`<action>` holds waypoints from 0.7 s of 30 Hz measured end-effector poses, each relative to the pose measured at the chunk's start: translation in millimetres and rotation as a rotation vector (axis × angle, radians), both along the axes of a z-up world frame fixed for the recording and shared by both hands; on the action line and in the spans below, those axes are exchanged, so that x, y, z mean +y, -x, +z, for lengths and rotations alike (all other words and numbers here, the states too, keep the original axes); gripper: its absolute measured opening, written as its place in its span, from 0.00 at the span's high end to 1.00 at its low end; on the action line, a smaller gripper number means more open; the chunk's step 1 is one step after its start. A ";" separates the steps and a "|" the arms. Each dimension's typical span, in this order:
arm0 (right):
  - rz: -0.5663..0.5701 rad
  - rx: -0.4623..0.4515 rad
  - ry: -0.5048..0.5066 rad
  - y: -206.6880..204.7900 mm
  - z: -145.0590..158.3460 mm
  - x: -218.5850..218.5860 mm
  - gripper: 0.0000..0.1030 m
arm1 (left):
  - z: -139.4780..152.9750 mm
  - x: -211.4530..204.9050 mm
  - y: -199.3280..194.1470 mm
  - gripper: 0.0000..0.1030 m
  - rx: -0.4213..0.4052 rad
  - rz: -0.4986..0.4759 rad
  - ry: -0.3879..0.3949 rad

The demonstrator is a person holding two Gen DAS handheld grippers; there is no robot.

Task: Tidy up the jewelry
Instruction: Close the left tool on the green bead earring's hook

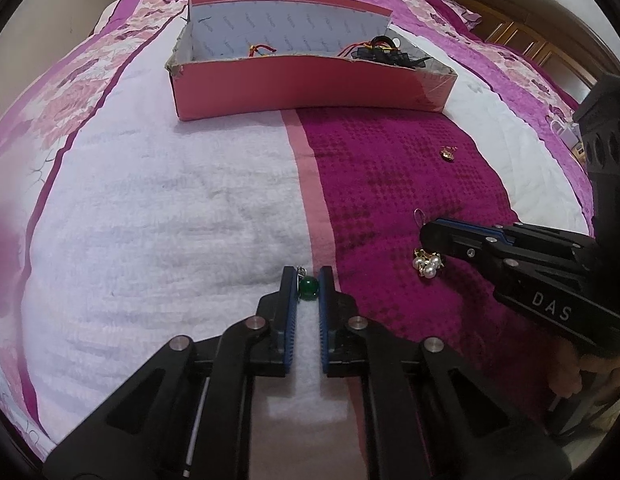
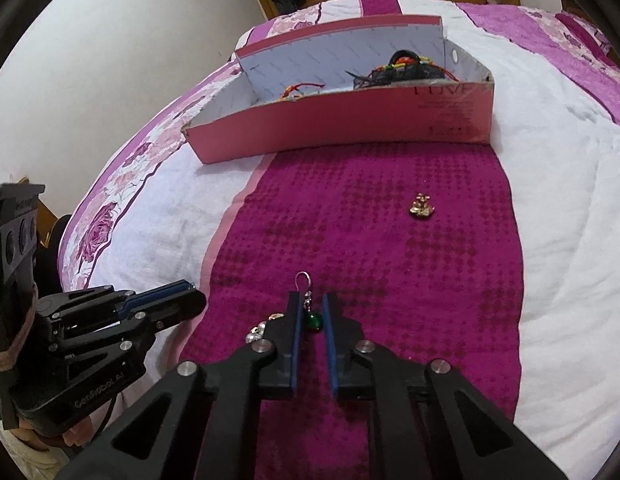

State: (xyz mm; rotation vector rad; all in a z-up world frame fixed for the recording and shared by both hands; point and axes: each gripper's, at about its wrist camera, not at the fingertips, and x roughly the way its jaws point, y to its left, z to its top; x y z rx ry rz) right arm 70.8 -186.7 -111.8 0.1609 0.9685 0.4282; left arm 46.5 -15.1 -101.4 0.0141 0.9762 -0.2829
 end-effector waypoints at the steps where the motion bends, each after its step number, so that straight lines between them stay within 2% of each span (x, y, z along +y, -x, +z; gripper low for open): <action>1: -0.003 0.006 -0.001 -0.7 -0.4 0.0 0.89 | -0.1 -0.5 -0.6 0.99 -0.001 0.000 0.001; 5: -0.005 0.008 -0.008 -0.3 -0.7 -0.3 0.89 | 1.0 1.1 -0.6 0.99 -0.004 0.002 0.011; 11: -0.022 -0.001 -0.095 3.4 7.7 -13.2 0.89 | 8.1 3.2 2.8 0.99 -0.015 0.011 0.036; 21: -0.022 -0.051 -0.116 14.9 20.5 -22.5 0.89 | 22.9 4.5 8.6 0.99 -0.056 0.017 0.066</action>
